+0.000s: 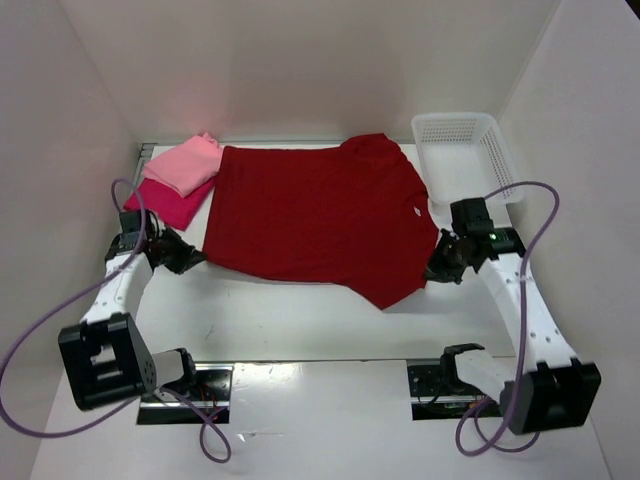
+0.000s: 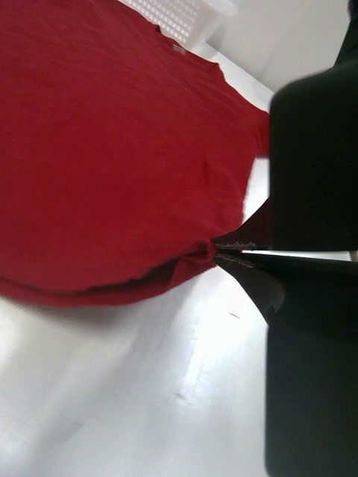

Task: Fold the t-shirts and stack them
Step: Flatten out the tshirt, then fold the flattened tshirt in 1/3 of the way

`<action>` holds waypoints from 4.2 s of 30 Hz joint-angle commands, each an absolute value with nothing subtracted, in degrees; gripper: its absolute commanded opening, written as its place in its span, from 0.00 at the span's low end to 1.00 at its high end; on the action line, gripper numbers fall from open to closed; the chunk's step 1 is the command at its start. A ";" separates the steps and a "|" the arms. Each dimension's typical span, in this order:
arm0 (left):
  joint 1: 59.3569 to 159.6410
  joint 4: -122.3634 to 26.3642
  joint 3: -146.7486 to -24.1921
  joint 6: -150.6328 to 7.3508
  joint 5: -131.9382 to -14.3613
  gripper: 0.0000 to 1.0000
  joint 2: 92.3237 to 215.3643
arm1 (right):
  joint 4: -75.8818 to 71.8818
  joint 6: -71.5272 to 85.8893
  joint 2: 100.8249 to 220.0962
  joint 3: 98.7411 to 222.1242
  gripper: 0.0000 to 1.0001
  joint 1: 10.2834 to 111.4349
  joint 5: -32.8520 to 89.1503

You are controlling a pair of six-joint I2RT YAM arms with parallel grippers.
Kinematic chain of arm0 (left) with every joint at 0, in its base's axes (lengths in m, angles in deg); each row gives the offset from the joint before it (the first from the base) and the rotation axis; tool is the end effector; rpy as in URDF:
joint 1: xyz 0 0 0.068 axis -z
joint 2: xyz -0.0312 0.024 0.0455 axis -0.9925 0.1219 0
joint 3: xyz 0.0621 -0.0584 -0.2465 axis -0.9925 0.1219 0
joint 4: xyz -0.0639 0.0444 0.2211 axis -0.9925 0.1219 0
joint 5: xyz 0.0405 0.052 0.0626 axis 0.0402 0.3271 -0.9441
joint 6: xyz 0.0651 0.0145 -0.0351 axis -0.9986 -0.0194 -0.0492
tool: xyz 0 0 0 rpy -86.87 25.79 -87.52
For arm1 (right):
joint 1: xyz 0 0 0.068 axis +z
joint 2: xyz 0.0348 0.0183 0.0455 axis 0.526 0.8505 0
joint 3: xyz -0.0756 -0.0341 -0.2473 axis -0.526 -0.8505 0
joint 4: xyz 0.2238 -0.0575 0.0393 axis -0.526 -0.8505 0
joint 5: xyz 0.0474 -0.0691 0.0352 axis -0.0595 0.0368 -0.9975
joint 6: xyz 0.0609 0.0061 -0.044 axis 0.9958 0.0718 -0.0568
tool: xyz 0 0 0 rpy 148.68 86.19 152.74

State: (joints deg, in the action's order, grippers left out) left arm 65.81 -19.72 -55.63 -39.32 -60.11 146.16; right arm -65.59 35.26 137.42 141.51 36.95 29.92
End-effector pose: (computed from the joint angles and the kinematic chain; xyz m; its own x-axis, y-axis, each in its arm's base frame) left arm 0.2248 0.0455 0.2036 -0.4979 -0.8302 -0.2506 -0.5619 0.5289 -0.6360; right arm 0.1596 0.0212 0.2570 -0.8192 0.4967 -0.2867 0.4097 0.8567 0.3133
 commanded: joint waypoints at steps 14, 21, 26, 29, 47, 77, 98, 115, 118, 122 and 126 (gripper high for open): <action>67.44 -34.03 -70.25 -34.88 -61.02 0.00 168.08 | -40.26 30.95 169.01 161.95 0.00 36.13 38.69; 68.76 -35.70 -76.48 -33.74 -61.90 0.00 175.90 | -39.64 29.19 180.08 174.26 0.00 34.37 39.22; 69.29 -36.84 -78.77 -33.21 -63.74 0.00 179.68 | -39.03 29.19 185.28 179.71 0.00 33.84 39.22; 69.29 -38.77 -79.39 -32.60 -63.75 0.00 181.00 | -39.02 29.19 188.18 182.88 0.00 33.84 39.22; 69.29 -50.82 -77.37 -27.24 -67.69 0.03 181.63 | -37.97 29.19 194.52 186.50 0.00 33.84 44.31; 67.79 -41.93 -55.93 -30.66 -70.16 0.49 162.29 | -33.84 32.70 162.89 151.88 0.00 33.84 32.80; 67.79 -51.26 -60.41 -26.71 -67.70 0.19 176.88 | -18.38 48.88 164.45 133.14 0.49 27.07 34.38; 67.79 -50.03 -60.50 -29.08 -66.55 0.00 176.18 | -16.26 52.49 173.42 135.87 0.01 26.46 40.18; 67.79 -47.05 -59.80 -30.31 -66.56 0.00 173.11 | -19.85 52.49 168.44 133.85 0.01 26.46 39.58; 67.79 -41.17 -56.73 -34.25 -67.08 0.00 166.17 | -26.43 50.48 159.20 131.03 0.01 25.94 38.43; 65.78 -34.83 -54.19 -36.81 -66.48 0.00 162.13 | -35.32 49.50 152.35 128.49 0.01 23.04 34.48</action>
